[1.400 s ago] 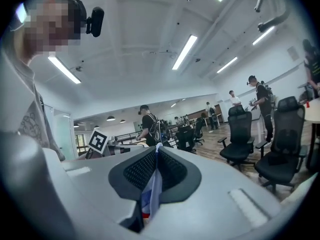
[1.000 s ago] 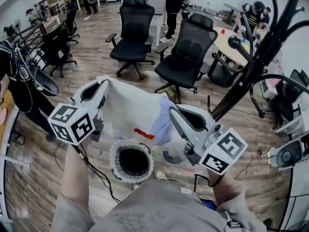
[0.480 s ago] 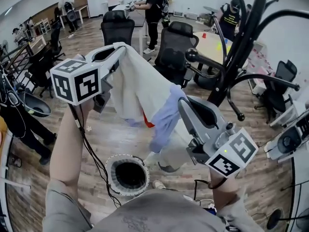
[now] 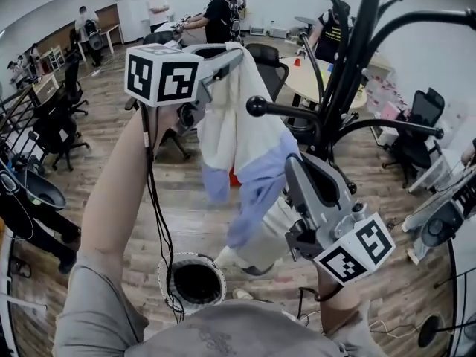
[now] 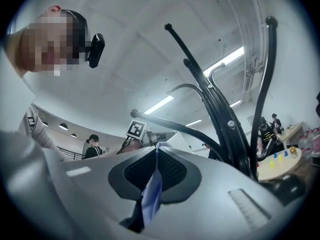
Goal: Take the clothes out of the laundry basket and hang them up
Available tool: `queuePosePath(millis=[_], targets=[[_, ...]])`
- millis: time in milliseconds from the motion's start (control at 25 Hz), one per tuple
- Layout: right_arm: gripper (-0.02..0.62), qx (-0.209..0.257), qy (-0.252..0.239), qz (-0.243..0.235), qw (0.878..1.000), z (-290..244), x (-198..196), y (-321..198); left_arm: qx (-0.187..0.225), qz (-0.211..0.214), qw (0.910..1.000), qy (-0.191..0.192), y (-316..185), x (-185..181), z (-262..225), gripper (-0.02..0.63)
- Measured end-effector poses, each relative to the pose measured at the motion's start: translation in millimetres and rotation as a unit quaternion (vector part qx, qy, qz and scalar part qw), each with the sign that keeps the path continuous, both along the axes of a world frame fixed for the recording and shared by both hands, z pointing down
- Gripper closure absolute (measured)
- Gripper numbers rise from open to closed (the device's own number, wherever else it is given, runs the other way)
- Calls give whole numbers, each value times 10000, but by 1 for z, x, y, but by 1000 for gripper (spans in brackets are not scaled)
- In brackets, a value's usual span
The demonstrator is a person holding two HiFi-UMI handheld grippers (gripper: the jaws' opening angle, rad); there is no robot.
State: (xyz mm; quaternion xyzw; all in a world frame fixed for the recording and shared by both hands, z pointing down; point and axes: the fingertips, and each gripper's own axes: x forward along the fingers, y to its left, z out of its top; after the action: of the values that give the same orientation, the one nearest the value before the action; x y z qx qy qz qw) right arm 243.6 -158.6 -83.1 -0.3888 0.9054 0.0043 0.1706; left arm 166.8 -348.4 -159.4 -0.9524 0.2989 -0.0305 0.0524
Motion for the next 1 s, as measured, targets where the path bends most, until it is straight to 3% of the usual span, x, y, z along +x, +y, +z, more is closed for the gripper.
queuePosePath(millis=[240, 480, 600, 720, 800, 880, 1000], targets=[[558, -217, -272, 305, 9989, 14, 17, -9, -77, 840, 9963, -137, -26, 72, 4, 586], [558, -192, -79, 789, 9967, 33, 26, -16, 62, 1469, 9890, -181, -42, 117, 34, 586], [558, -270, -13, 963, 9950, 46, 33, -18, -263, 1796, 9834, 52, -45, 133, 61, 586], [557, -332, 89, 1068, 9937, 57, 36, -17, -977, 2159, 9677, 858, -46, 131, 70, 586], [557, -381, 134, 1163, 9924, 64, 39, -17, -1279, 2250, 9588, 1174, -49, 127, 76, 586], [557, -456, 161, 1223, 9913, 73, 42, -18, -1411, 2193, 9590, 1112, -55, 124, 87, 584], [555, -600, 245, 1238, 9902, 87, 41, -19, -1405, 2079, 9658, 650, -58, 123, 116, 581]])
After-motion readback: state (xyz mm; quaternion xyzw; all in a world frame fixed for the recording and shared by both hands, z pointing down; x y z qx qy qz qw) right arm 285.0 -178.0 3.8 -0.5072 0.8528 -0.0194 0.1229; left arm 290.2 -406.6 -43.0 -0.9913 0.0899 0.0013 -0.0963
